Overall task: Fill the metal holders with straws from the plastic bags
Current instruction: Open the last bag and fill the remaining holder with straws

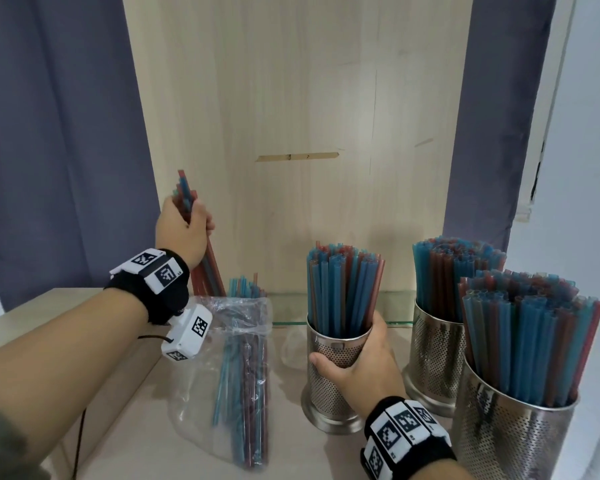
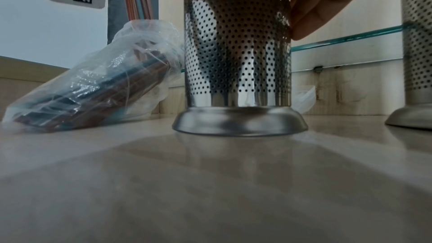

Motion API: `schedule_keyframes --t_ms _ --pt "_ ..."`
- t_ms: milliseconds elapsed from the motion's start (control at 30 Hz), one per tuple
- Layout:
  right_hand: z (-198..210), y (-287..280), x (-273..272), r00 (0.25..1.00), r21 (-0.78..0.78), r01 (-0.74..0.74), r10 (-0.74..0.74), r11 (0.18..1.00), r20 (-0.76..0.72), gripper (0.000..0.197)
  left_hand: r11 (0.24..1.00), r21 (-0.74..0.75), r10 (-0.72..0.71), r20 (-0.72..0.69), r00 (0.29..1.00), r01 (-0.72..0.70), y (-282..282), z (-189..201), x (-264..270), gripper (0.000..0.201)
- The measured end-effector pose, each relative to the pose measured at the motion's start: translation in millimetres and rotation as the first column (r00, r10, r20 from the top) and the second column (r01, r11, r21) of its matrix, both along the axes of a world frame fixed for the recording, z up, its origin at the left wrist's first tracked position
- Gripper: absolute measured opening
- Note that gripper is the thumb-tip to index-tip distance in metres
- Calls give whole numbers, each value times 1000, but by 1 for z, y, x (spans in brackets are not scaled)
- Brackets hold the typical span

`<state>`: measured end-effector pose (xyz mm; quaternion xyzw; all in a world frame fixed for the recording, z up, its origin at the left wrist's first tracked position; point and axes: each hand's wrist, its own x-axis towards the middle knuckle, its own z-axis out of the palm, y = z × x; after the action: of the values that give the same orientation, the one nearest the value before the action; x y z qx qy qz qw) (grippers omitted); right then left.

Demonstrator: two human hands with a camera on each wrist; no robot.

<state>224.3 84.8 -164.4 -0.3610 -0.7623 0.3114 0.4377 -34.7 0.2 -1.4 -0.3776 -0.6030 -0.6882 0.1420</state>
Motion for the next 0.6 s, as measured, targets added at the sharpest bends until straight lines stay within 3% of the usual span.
schedule_keyframes --t_ms 133,333,433,533,600 --pt "-3 1 -1 1000 6 5 -5 1000 -9 105 989 144 28 2 1000 -28 -14 26 4 17" --pt "-4 1 -2 1000 0 5 -5 1000 -16 106 939 343 -47 37 998 31 -36 69 20 9" --pt "-3 1 -2 1000 -7 7 -7 1000 -10 107 887 447 -197 132 971 119 -43 85 31 12" --pt "-3 0 -1 1000 0 19 -19 1000 -1 107 819 505 -437 242 866 272 -42 90 47 21" --pt "-3 -1 -1 1000 -3 20 -20 1000 -2 107 793 504 -519 266 812 341 -40 87 64 28"
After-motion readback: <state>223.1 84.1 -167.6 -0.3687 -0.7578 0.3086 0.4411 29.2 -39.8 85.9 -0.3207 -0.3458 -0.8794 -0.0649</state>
